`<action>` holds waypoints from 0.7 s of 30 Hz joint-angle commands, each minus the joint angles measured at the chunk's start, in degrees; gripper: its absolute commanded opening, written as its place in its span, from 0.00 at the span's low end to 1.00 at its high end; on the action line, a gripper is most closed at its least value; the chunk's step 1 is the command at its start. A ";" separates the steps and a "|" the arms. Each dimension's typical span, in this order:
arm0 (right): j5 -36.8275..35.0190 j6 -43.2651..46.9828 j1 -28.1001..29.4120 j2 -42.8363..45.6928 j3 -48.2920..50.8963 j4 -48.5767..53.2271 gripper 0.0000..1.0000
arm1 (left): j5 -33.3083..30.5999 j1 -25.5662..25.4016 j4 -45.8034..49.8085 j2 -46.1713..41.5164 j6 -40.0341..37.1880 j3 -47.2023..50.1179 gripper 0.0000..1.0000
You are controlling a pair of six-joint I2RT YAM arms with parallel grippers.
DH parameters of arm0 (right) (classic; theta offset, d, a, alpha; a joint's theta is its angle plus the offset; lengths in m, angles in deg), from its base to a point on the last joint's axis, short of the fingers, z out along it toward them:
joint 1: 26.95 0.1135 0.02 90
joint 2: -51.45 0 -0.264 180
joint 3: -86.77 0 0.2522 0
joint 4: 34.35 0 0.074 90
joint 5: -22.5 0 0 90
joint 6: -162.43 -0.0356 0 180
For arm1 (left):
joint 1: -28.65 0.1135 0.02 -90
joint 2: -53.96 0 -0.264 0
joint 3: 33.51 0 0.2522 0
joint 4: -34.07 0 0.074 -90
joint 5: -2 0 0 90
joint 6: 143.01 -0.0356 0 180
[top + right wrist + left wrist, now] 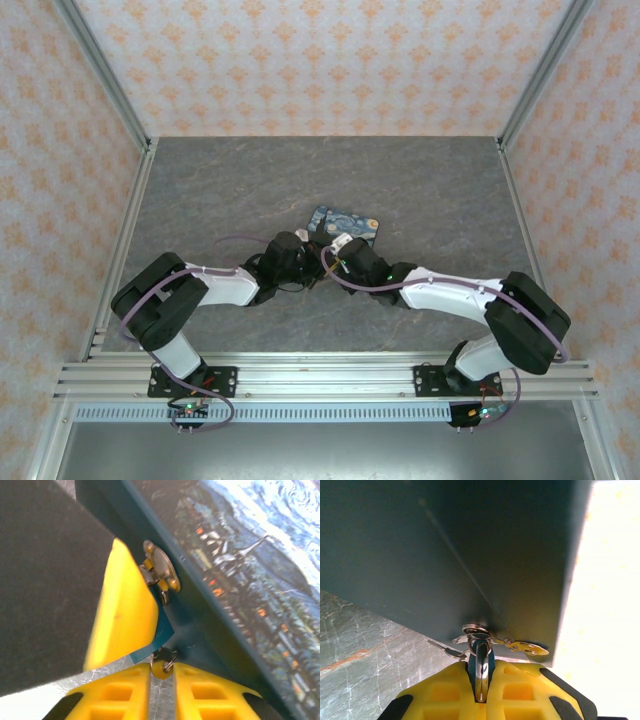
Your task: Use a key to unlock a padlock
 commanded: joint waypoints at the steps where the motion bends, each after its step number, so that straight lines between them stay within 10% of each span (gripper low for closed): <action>1: 0.75 -1.04 0.11 0.34 -2.10 -1.92 0.11 | 1.01 0.01 -1.23 -2.09 -1.17 -1.72 0.00; 8: 2.31 -2.69 0.06 1.02 -1.64 -2.56 0.02 | 0.76 -0.12 -1.43 -2.01 -1.00 -1.60 0.00; 13: 2.65 -4.52 0.06 3.96 0.03 -2.00 0.46 | 0.24 -0.04 -1.08 -1.97 -1.26 -1.45 0.00; 21: 5.30 -14.83 -1.71 15.46 8.11 -3.60 0.56 | -0.91 0.00 2.95 -1.91 -3.42 -1.55 0.12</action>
